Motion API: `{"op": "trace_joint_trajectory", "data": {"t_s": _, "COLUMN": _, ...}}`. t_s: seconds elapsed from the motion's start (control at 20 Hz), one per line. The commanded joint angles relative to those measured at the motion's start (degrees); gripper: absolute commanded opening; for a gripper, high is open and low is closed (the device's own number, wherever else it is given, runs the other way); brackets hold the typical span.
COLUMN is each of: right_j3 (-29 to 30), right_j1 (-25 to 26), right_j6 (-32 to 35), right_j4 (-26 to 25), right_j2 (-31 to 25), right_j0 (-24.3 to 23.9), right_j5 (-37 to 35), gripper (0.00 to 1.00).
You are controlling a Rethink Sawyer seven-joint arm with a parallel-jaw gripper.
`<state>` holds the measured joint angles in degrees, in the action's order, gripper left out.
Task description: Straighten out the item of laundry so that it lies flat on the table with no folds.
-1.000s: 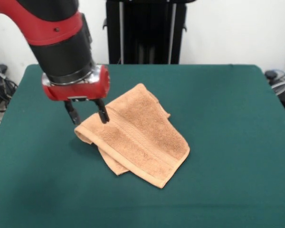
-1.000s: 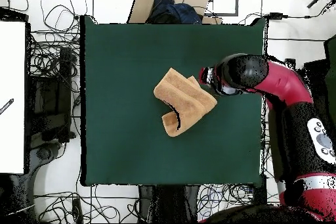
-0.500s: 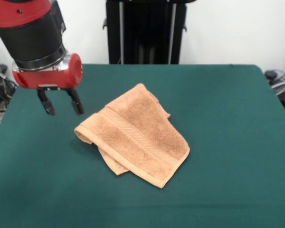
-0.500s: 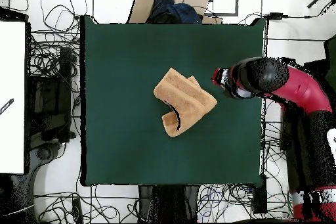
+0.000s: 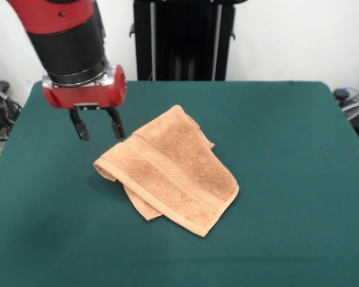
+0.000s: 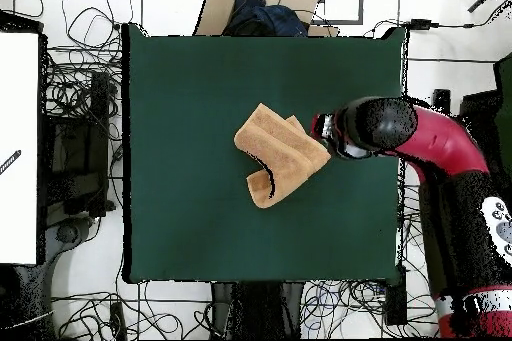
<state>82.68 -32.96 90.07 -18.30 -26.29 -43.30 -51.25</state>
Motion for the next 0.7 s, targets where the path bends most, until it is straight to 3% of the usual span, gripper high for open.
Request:
{"op": "trace_joint_trajectory", "data": {"t_s": 0.05, "right_j3": 6.3, "right_j1": 0.3, "right_j6": -5.2, "right_j4": -4.5, "right_j2": -1.7, "right_j0": 1.9, "right_j5": 3.6, "gripper": 1.00}}
{"op": "trace_joint_trajectory", "data": {"t_s": 0.7, "right_j3": 4.9, "right_j1": 4.8, "right_j6": -4.7, "right_j4": -3.8, "right_j2": -2.1, "right_j0": 1.3, "right_j5": 1.2, "gripper": 1.00}}
